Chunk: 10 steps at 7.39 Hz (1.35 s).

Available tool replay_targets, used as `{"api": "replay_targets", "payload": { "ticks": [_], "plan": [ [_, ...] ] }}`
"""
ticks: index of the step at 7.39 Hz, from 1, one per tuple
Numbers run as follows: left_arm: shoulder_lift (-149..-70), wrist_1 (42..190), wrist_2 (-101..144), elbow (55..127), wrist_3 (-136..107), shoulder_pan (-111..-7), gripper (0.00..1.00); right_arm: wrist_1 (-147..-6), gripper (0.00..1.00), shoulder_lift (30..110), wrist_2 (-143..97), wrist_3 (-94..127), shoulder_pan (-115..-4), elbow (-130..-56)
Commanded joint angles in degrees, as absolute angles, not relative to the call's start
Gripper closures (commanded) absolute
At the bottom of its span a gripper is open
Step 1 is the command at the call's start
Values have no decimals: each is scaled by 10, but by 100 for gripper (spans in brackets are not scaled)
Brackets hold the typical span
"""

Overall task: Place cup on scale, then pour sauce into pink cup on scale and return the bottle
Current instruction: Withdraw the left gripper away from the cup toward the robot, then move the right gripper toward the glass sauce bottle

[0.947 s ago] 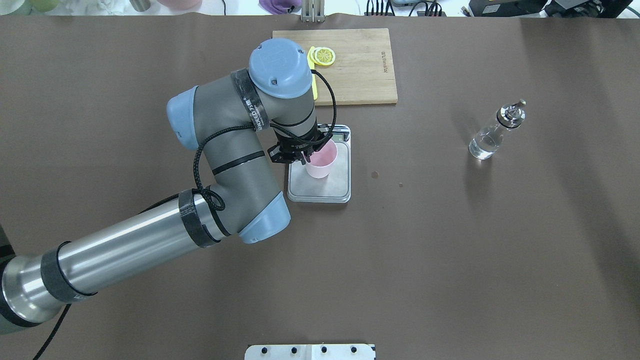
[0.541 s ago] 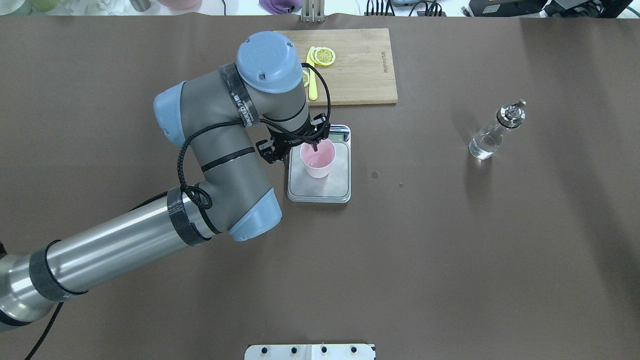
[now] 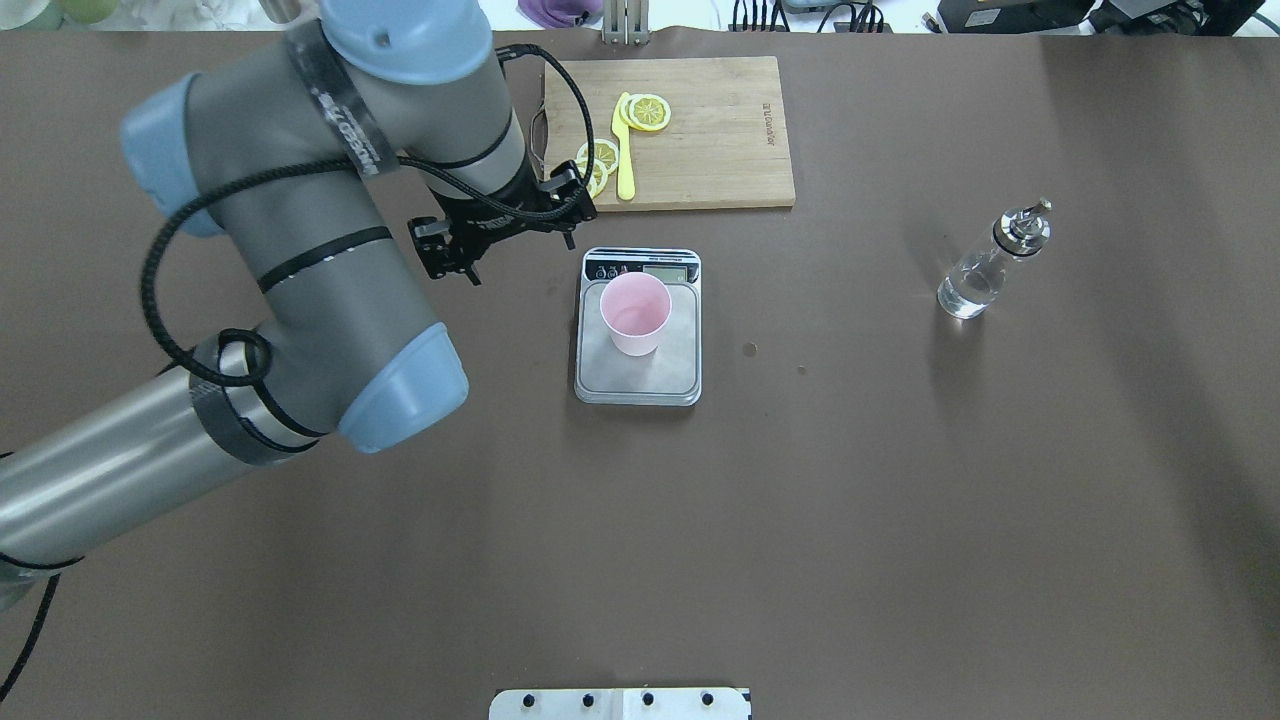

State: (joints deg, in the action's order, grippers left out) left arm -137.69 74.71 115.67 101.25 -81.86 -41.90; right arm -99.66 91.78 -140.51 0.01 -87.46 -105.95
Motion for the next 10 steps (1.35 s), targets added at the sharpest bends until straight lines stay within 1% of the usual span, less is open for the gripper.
{"api": "replay_targets", "payload": {
  "ticks": [1, 3, 5, 6, 7, 8, 9, 10],
  "plan": [
    [-1315, 717, 1182, 1084, -747, -477, 1, -994, 0, 918, -1403, 24, -875, -1082],
    [-1264, 717, 1186, 1112, -692, -512, 1, -991, 0, 918, -1400, 79, -856, -1136],
    [-1256, 717, 1186, 1114, -676, -516, 1, -982, 0, 918, -1397, 131, -812, -1194],
    [-1256, 717, 1186, 1111, -676, -515, 1, -923, 0, 918, -1386, 167, -792, -1208],
    [-1250, 719, 1185, 1110, -676, -512, 1, -831, 0, 932, -1367, 237, -760, -1215],
    [-1249, 719, 1185, 1110, -676, -512, 1, -744, 0, 966, -1333, 296, -716, -1217],
    [-1247, 720, 1185, 1107, -672, -513, 1, -677, 0, 991, -1309, 341, -686, -1217],
    [-1241, 723, 1186, 1107, -672, -513, 1, -636, 0, 996, -1292, 405, -665, -1218]
  ]
}}
